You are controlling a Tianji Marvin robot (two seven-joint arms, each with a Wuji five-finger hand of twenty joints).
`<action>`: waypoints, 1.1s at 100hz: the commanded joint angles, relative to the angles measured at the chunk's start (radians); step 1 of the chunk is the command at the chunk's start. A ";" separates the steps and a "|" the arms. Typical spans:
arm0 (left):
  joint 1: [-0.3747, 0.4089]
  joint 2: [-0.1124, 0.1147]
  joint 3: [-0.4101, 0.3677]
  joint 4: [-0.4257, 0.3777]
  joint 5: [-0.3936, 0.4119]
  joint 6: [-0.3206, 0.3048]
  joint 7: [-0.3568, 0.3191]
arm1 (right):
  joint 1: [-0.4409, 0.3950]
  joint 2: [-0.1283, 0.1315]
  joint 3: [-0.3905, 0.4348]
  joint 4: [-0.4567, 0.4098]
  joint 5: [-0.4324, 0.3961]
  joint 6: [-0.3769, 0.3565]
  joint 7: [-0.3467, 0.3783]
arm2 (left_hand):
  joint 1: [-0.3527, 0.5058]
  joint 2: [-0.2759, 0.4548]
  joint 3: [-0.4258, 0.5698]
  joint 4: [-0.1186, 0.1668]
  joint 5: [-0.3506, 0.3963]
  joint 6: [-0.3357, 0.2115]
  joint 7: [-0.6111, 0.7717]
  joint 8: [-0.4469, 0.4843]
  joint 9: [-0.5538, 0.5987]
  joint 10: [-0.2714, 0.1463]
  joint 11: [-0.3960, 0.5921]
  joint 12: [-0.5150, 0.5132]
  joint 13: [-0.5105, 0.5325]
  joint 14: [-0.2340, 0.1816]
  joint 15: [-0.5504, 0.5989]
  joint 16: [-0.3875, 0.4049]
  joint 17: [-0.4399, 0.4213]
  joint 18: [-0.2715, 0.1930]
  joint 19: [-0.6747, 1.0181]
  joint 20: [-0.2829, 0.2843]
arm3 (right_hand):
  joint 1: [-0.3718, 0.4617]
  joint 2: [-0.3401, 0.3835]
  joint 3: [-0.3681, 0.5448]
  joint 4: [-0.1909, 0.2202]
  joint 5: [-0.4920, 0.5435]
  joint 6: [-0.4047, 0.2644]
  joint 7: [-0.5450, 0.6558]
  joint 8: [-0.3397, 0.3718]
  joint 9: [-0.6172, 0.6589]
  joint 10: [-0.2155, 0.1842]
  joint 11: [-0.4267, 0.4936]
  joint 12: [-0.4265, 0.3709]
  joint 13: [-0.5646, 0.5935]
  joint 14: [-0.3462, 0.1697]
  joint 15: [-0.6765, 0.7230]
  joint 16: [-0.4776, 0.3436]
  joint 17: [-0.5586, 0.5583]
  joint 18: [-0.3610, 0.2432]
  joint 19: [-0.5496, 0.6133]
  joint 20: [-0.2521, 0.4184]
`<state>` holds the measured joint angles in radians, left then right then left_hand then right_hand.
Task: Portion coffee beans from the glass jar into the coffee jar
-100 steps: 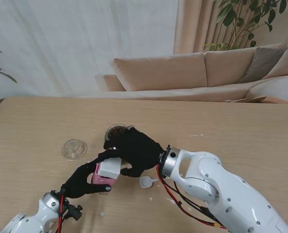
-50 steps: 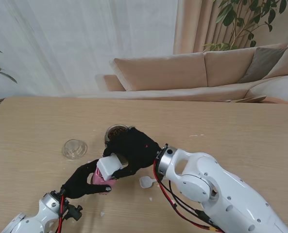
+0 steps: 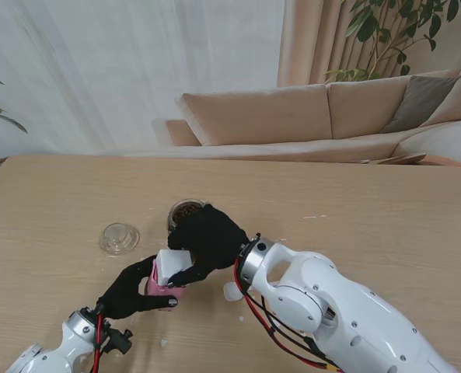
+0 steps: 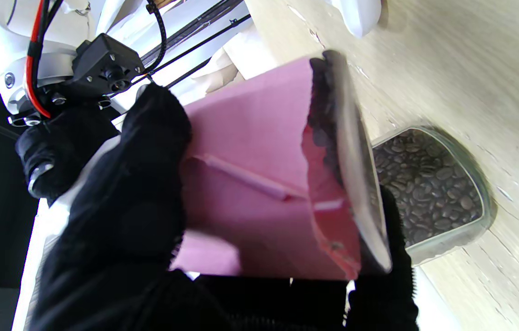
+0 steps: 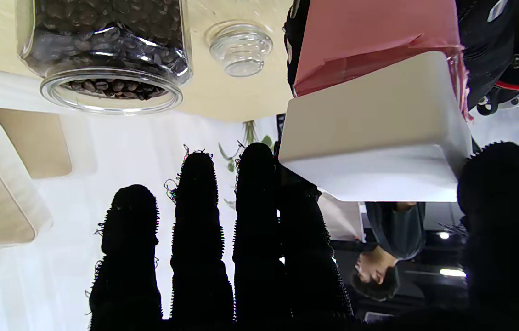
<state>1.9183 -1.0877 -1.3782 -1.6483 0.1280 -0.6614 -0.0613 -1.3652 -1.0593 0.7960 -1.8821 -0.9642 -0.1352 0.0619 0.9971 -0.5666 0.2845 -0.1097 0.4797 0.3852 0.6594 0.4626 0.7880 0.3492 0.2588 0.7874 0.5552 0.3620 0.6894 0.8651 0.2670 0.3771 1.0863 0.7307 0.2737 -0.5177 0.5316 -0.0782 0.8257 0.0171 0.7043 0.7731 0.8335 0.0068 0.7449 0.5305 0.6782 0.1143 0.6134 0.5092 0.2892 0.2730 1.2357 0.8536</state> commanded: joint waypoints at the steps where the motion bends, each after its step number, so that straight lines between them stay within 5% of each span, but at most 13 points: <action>1: 0.010 -0.015 0.007 -0.019 0.004 -0.008 0.001 | -0.001 -0.008 -0.014 0.008 -0.009 0.010 0.010 | 0.252 0.166 0.241 0.016 0.072 -0.211 0.197 0.061 0.075 -0.125 0.108 0.070 0.007 -0.013 0.018 -0.002 0.010 -0.011 0.029 0.019 | 0.063 0.058 0.094 0.047 0.175 -0.128 0.229 0.098 0.057 -0.040 0.019 0.009 0.029 0.026 0.018 0.020 0.005 0.018 0.029 0.015; 46: 0.015 -0.028 0.018 -0.022 0.024 -0.015 0.056 | 0.021 -0.020 -0.065 0.027 -0.034 0.099 -0.036 | 0.236 0.151 0.243 0.022 0.067 -0.212 0.206 0.056 0.072 -0.127 0.111 0.069 0.003 -0.014 0.025 -0.009 0.014 -0.008 0.037 0.021 | 0.062 0.022 0.120 0.047 0.313 -0.127 0.269 0.070 0.184 -0.045 0.024 0.012 0.091 0.062 0.056 0.038 0.047 0.048 0.071 0.018; 72: 0.015 -0.027 0.016 -0.022 0.019 -0.010 0.049 | -0.007 -0.015 -0.042 -0.011 -0.015 0.117 0.004 | 0.236 0.151 0.246 0.022 0.068 -0.212 0.208 0.053 0.072 -0.126 0.112 0.068 0.003 -0.014 0.026 -0.012 0.013 -0.008 0.037 0.021 | 0.015 0.040 0.113 0.039 -0.011 -0.052 -0.122 -0.122 0.005 0.022 -0.137 -0.076 0.036 0.085 -0.044 0.010 0.022 0.059 0.050 0.012; 86: 0.013 -0.027 0.014 -0.021 0.014 -0.008 0.045 | -0.030 -0.010 -0.024 -0.040 -0.005 0.122 0.037 | 0.236 0.152 0.247 0.021 0.068 -0.212 0.210 0.052 0.073 -0.126 0.113 0.067 0.003 -0.015 0.027 -0.014 0.012 -0.007 0.035 0.020 | -0.008 0.054 0.111 0.040 -0.301 -0.005 -0.405 -0.288 -0.172 0.049 -0.235 -0.176 -0.023 0.100 -0.145 -0.035 -0.013 0.066 0.000 0.003; 95: 0.011 -0.027 0.013 -0.019 0.009 -0.012 0.044 | -0.039 -0.008 -0.017 -0.047 0.011 0.115 0.049 | 0.236 0.152 0.248 0.021 0.067 -0.212 0.209 0.051 0.071 -0.128 0.112 0.067 0.003 -0.015 0.027 -0.014 0.011 -0.006 0.035 0.019 | 0.010 0.050 0.115 0.046 -0.401 0.044 -0.453 -0.324 -0.281 0.079 -0.251 -0.205 -0.068 0.110 -0.193 -0.059 -0.037 0.073 -0.038 -0.007; 110: 0.009 -0.028 0.013 -0.017 0.006 -0.019 0.047 | -0.036 -0.005 -0.022 -0.047 0.071 0.105 0.087 | 0.236 0.152 0.248 0.021 0.067 -0.212 0.211 0.051 0.072 -0.128 0.113 0.067 0.002 -0.017 0.026 -0.015 0.011 -0.008 0.034 0.019 | 0.077 0.034 0.122 0.062 -0.409 0.085 -0.432 -0.325 -0.320 0.102 -0.236 -0.222 -0.087 0.107 -0.214 -0.073 -0.054 0.073 -0.062 -0.011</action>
<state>1.9238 -1.1085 -1.3656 -1.6563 0.1357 -0.6708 -0.0012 -1.4005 -1.0662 0.7822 -1.9297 -0.8978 -0.0238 0.1192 0.9981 -0.5705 0.2846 -0.1117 0.4797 0.3851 0.6720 0.4630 0.7882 0.3472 0.2588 0.7983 0.5552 0.3620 0.6937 0.8585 0.2691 0.3774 1.0878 0.7308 0.3011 -0.4853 0.6296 -0.0437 0.4382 0.0800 0.2758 0.4624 0.5601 0.0941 0.5096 0.3198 0.6216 0.1988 0.4199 0.4513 0.2487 0.3257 1.1868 0.8504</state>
